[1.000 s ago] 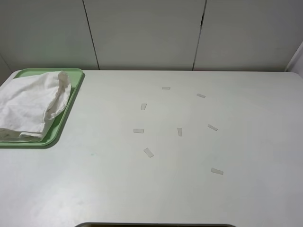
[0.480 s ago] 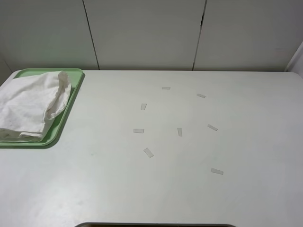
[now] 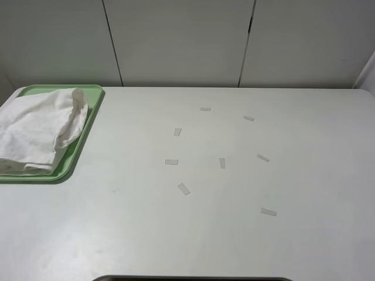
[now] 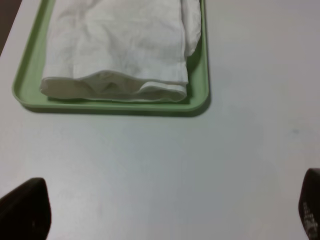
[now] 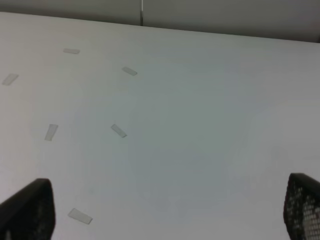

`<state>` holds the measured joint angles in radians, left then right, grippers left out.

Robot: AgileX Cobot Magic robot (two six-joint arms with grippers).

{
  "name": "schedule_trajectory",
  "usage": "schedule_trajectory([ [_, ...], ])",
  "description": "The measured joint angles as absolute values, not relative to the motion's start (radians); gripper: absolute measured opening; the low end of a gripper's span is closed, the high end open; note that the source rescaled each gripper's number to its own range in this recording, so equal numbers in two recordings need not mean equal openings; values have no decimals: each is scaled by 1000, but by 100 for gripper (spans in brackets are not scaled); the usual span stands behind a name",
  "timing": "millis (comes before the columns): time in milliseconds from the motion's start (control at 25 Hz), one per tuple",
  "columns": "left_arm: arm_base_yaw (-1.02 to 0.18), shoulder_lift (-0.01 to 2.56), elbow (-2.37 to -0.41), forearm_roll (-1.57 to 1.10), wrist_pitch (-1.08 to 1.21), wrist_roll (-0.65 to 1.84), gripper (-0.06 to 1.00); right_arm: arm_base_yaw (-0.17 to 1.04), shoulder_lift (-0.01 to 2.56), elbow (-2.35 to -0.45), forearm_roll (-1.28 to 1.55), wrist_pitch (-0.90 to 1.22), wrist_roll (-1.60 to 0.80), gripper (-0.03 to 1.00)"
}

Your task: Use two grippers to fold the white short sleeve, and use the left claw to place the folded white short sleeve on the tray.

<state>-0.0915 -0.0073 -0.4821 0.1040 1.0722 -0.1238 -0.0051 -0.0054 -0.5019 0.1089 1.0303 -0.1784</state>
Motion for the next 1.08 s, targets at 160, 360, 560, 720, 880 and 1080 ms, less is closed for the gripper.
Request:
schedule_trajectory([
  [160, -91, -7, -482, 103, 1072, -124, 100, -5, -5, -502, 109, 1030, -178, 100],
  [360, -91, -7, -482, 103, 1072, -124, 100, -5, -5, -502, 109, 1030, -178, 100],
  [560, -91, -7, -482, 103, 1072, -124, 100, -5, -5, -502, 109, 1030, -178, 100],
  [720, -91, -7, -482, 103, 1072, -124, 100, -5, -5, -502, 109, 1030, -178, 100],
  [880, -76, -7, -482, 102, 1072, -124, 100, -5, -5, -502, 109, 1030, -178, 100],
  [1080, 25, -7, -482, 103, 1072, -124, 100, -5, -5, -502, 109, 1030, -178, 100],
])
